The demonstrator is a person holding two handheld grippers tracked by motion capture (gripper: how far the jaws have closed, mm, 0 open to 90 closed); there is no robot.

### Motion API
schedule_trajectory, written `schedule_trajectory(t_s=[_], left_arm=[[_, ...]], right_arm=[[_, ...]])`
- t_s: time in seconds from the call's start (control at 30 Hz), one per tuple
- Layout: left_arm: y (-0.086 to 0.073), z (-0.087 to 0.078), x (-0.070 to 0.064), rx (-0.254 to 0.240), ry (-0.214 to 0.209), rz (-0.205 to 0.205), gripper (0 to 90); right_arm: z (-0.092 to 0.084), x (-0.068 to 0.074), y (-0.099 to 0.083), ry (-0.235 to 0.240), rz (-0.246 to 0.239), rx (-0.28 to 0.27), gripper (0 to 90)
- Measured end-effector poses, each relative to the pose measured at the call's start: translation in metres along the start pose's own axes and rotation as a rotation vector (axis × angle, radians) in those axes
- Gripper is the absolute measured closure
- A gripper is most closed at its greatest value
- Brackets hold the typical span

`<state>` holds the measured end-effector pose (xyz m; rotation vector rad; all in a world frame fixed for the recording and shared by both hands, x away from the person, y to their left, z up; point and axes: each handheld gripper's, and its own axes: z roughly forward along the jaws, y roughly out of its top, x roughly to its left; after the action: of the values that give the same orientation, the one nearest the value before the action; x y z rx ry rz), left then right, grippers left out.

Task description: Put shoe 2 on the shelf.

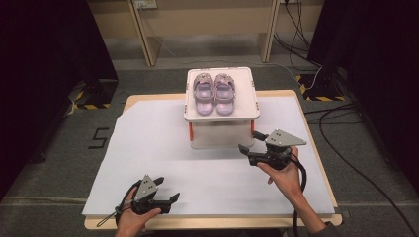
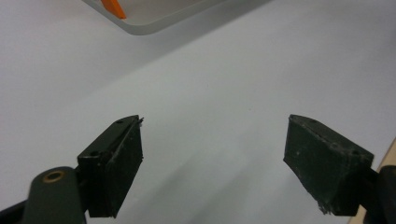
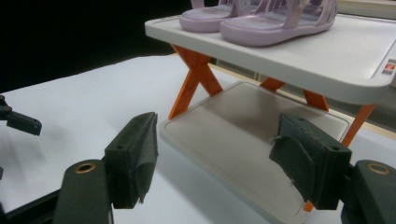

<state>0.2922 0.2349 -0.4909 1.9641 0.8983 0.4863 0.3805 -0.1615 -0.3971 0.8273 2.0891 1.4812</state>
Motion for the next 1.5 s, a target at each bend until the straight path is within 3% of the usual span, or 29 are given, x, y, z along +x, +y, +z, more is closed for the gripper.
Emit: schedule_trajectory(t_s=[0.2,0.3,0.57,0.7,1.2,1.5], left_arm=[[0.0,-0.001,0.001,0.0,0.005,-0.004,18.8],[0.001,0.0,0.0,0.0,0.003,-0.002,18.8],[0.001,0.002,0.0,0.008,0.002,0.004,18.8],[0.001,0.002,0.0,0.009,0.003,0.003,18.8],[0.0,0.0,-0.001,0.004,0.002,0.016,18.8],[0.0,0.001,-0.001,0.01,0.0,0.013,18.8]], right_arm=[[-0.002,0.006,-0.013,0.001,-0.011,-0.004,31.1],[-0.001,0.008,-0.022,0.008,0.014,-0.002,31.2],[-0.008,0.016,-0.045,0.022,-0.013,0.043,30.5],[-0.015,0.016,-0.06,0.033,0.02,0.08,29.8],[-0.03,0.02,-0.078,0.029,0.045,0.131,26.1],[-0.048,0.02,-0.092,0.018,0.079,0.215,20.1]])
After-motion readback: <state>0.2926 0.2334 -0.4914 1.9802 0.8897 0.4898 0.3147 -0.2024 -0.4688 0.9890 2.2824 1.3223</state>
